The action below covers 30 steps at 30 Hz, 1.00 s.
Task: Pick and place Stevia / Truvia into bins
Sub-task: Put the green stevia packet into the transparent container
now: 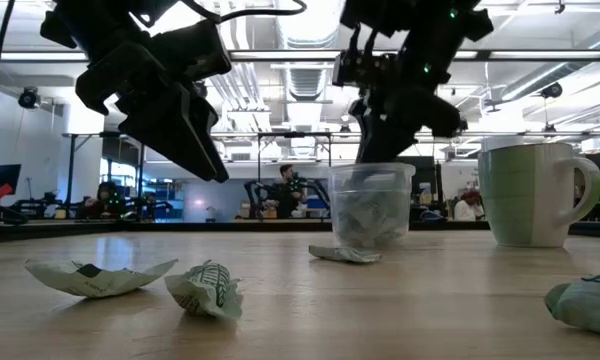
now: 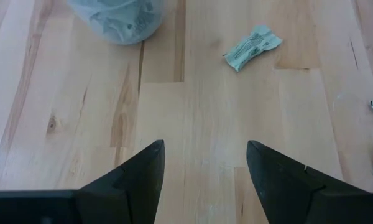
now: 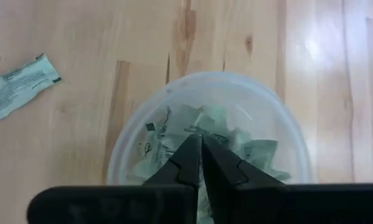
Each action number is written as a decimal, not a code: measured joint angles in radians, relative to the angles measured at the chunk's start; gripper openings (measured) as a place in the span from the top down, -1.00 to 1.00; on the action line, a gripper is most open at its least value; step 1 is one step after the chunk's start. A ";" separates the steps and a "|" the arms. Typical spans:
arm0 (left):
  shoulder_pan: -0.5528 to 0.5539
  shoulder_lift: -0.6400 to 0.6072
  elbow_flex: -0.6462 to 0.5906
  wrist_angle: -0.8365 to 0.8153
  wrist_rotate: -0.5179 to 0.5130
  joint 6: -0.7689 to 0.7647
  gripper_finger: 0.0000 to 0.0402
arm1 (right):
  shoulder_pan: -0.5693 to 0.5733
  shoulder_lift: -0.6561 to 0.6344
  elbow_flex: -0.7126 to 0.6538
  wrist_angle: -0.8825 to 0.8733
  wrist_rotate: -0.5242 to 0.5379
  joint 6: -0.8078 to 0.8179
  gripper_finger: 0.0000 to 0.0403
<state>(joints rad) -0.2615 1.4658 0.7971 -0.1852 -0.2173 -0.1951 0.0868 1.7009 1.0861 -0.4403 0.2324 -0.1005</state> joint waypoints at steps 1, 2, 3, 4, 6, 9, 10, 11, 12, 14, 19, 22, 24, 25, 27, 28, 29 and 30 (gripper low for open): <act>0.000 0.000 0.000 0.000 0.000 0.000 -0.05 | 0.000 -0.005 0.006 -0.007 0.000 0.000 0.95; 0.000 0.000 0.000 -0.001 0.000 -0.001 -0.05 | 0.000 -0.011 0.012 -0.011 -0.001 -0.002 0.93; 0.000 0.000 0.000 -0.001 0.000 -0.001 -0.05 | 0.002 -0.017 0.019 -0.017 -0.002 -0.003 0.91; 0.000 0.000 0.000 -0.001 0.000 -0.001 -0.05 | 0.004 -0.022 0.025 -0.025 -0.002 -0.003 0.89; 0.000 0.000 0.000 0.003 0.000 -0.002 -0.05 | 0.008 -0.030 0.039 -0.052 -0.003 -0.001 0.82; 0.000 0.000 -0.002 0.040 0.000 0.011 -0.05 | 0.015 -0.044 0.075 -0.136 -0.006 0.034 0.71; 0.000 0.000 -0.003 0.069 0.002 0.025 -0.05 | 0.020 -0.052 0.089 -0.163 -0.005 0.048 0.68; 0.000 0.004 -0.005 0.105 0.008 0.046 -0.05 | 0.026 -0.062 0.101 -0.187 -0.004 0.058 0.65; 0.000 0.012 -0.006 0.153 0.022 0.074 -0.05 | 0.036 -0.071 0.109 -0.209 -0.002 0.066 0.62; -0.002 0.034 -0.007 0.240 0.060 0.135 -0.05 | 0.063 -0.097 0.115 -0.231 -0.003 0.075 0.57; -0.003 0.142 -0.009 0.438 0.173 0.258 -0.05 | 0.163 -0.183 0.092 -0.235 -0.003 0.087 0.52; -0.002 0.222 0.006 0.497 0.186 0.302 -0.05 | 0.230 -0.236 0.061 -0.236 0.017 0.120 0.52; 0.001 0.271 0.030 0.517 0.186 0.324 -0.05 | 0.278 -0.279 0.034 -0.229 0.053 0.155 0.54; 0.001 0.292 0.044 0.526 0.186 0.335 -0.05 | 0.300 -0.300 0.019 -0.230 0.075 0.173 0.55; 0.006 0.326 0.061 0.509 0.186 0.341 -0.05 | 0.345 -0.341 -0.017 -0.220 0.122 0.214 0.57; 0.008 0.349 0.078 0.517 0.186 0.341 -0.05 | 0.368 -0.360 -0.040 -0.222 0.148 0.240 0.58; 0.012 0.364 0.090 0.523 0.189 0.341 -0.05 | 0.388 -0.379 -0.062 -0.223 0.173 0.267 0.60; 0.015 0.374 0.095 0.515 0.189 0.340 -0.05 | 0.409 -0.396 -0.083 -0.216 0.198 0.288 0.61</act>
<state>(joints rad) -0.2467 1.8401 0.8918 0.3301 -0.0278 0.1448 0.4955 1.3047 1.0030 -0.6567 0.4305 0.1875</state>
